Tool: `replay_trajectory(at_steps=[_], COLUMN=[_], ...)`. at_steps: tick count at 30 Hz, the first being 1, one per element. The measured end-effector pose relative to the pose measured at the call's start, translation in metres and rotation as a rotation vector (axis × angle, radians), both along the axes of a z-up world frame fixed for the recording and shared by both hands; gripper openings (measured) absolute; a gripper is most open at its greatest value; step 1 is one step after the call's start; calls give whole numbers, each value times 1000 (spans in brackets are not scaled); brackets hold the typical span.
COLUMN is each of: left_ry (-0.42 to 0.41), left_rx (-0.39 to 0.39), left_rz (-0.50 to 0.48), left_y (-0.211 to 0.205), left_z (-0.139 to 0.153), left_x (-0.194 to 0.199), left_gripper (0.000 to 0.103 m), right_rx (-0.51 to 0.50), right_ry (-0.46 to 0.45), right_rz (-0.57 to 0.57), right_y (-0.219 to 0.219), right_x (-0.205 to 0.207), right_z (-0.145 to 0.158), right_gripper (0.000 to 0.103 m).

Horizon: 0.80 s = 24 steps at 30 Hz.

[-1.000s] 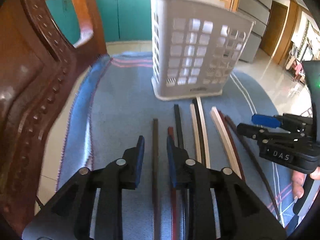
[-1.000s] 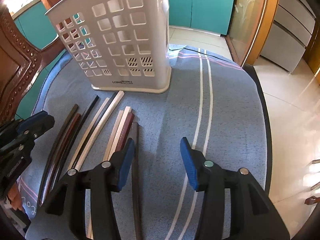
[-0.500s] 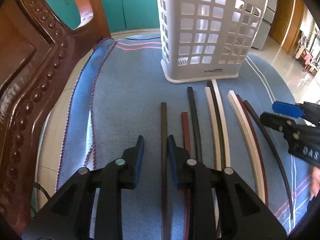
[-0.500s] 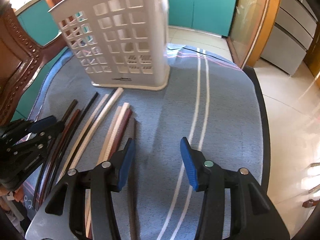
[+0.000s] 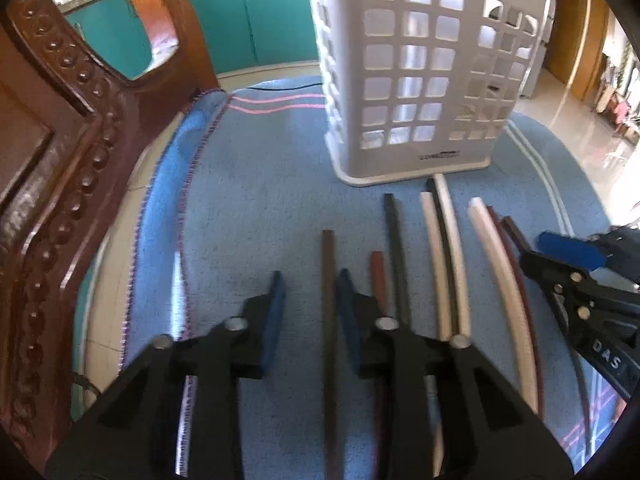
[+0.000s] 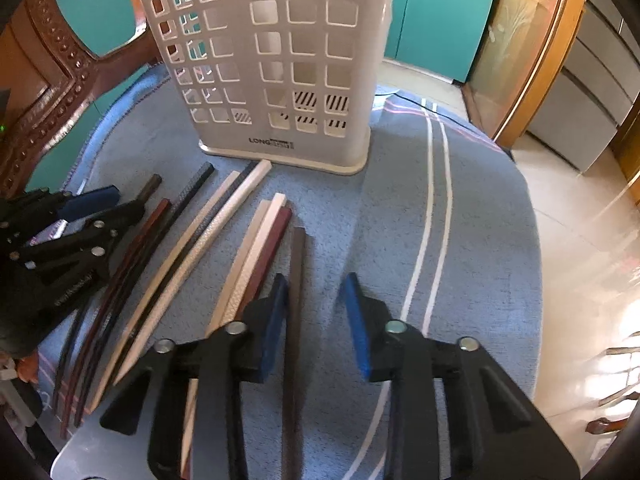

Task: Organize utensils
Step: 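Lift both held chopsticks into the white basket and open both tools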

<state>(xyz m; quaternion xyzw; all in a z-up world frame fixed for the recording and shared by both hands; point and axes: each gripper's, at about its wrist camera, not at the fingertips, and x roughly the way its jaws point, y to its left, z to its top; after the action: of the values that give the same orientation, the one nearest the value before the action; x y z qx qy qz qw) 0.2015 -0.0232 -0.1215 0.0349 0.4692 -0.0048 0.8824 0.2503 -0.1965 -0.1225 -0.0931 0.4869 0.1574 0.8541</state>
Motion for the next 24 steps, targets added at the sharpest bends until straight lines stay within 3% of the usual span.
replay_trajectory(at_steps=[1,3,6,11,20,24], left_ry=[-1,-7,-30,-167,-577,-773], left_rx=[-3,-5,-28,-68,-189,-246], left_rz=[-9,-13,-21,-37,-26,8], left_y=[-3,-7,-9,-1,23,34], left_z=[1,1,8,61,210,265], left_x=[-1,0,-7,-35,-101,-114], left_gripper=[13,7,7,7,7,7], right_rx=[19,37,112,304,538,647], right_ry=[8,10,3,-95,-334,-511], right_rz=[9,9,18,22,70,27], right_y=[-1,-4,-11,-48,-81,-87], right_x=[1,2,3,-7,-42,-37], right_z=[1,2,12,72,193,249], right_gripper=[8,8,6,6,7,7])
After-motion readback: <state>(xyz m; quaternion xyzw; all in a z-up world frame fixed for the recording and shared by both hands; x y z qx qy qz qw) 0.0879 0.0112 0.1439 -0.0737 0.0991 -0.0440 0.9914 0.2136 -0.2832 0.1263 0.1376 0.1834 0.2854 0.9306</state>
